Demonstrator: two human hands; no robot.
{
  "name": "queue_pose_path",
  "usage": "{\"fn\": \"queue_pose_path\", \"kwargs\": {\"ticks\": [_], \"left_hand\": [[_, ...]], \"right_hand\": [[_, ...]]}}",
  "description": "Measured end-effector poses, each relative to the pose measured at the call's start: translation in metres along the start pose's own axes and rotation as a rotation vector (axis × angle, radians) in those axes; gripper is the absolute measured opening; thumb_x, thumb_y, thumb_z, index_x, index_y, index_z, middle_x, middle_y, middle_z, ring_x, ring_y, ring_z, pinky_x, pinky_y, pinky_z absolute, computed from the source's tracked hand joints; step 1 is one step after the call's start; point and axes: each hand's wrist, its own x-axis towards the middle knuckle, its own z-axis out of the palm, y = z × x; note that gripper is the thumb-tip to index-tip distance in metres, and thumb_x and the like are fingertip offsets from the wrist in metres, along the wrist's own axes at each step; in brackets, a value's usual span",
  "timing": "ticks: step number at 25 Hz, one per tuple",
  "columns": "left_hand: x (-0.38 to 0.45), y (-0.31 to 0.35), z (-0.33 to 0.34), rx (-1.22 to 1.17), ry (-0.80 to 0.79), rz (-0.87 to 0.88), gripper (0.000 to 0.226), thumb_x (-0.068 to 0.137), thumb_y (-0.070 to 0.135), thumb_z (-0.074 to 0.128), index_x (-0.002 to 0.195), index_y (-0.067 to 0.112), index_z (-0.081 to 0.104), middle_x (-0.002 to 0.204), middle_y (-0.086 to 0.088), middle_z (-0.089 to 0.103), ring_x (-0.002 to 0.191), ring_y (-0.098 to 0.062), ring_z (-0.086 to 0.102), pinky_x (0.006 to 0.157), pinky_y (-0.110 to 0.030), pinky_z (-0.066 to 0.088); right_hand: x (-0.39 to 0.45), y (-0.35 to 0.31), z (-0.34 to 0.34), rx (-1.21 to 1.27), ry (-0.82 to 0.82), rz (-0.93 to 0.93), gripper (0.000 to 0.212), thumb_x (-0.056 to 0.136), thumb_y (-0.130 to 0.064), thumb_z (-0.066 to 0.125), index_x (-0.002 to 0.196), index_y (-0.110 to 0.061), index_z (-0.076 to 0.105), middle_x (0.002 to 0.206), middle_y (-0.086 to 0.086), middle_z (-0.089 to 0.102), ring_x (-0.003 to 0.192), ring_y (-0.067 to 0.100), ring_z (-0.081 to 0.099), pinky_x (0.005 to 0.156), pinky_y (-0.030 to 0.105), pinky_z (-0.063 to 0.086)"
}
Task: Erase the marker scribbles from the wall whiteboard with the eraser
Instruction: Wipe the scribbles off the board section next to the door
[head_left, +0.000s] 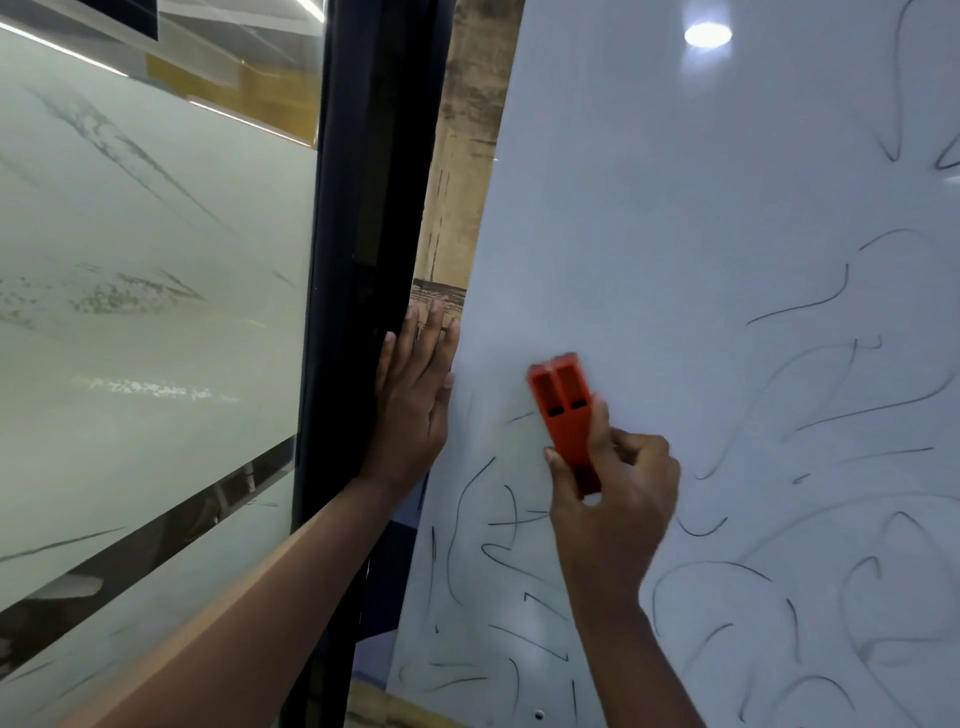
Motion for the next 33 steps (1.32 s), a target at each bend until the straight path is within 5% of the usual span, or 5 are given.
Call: {"fn": "queue_pose_path", "kwargs": {"ticks": [6, 14, 23, 33], "left_hand": [[-0.026, -0.009, -0.001, 0.025, -0.107, 0.012, 0.061, 0.113, 0.013, 0.034, 0.169, 0.017, 0.010, 0.179, -0.009, 0.004, 0.166, -0.027, -0.003, 0.135, -0.045, -0.003], [-0.030, -0.013, -0.002, 0.001, -0.100, 0.018, 0.064, 0.111, 0.008, 0.043, 0.169, 0.017, 0.016, 0.179, -0.007, 0.003, 0.166, -0.030, -0.002, 0.134, -0.041, -0.003], [-0.046, -0.011, -0.010, 0.027, -0.179, 0.020, 0.070, 0.109, 0.005, 0.045, 0.168, 0.014, 0.009, 0.176, -0.014, 0.004, 0.164, -0.022, -0.016, 0.134, -0.041, -0.009], [-0.050, -0.004, -0.015, 0.024, -0.189, 0.029, 0.062, 0.103, 0.005, 0.033, 0.163, 0.002, 0.018, 0.171, -0.021, 0.011, 0.160, -0.035, 0.000, 0.133, -0.037, -0.010]], "right_hand": [[-0.036, -0.013, 0.003, -0.232, -0.279, -0.341, 0.077, 0.067, -0.026, 0.096, 0.138, -0.027, 0.066, 0.102, 0.007, 0.062, 0.087, 0.025, 0.057, 0.074, 0.040, 0.046], [0.016, 0.003, -0.010, -0.165, -0.088, -0.134, 0.070, 0.078, -0.031, 0.086, 0.143, -0.030, 0.059, 0.106, 0.003, 0.053, 0.089, 0.023, 0.046, 0.075, 0.033, 0.034], [-0.081, 0.008, 0.013, -0.260, -0.388, -0.376, 0.075, 0.067, -0.027, 0.097, 0.136, -0.035, 0.067, 0.098, 0.005, 0.061, 0.084, 0.024, 0.057, 0.066, 0.036, 0.046], [0.045, -0.027, -0.001, -0.090, -0.070, -0.127, 0.072, 0.077, -0.033, 0.086, 0.145, -0.029, 0.059, 0.102, 0.006, 0.053, 0.090, 0.021, 0.043, 0.076, 0.032, 0.030]]}}
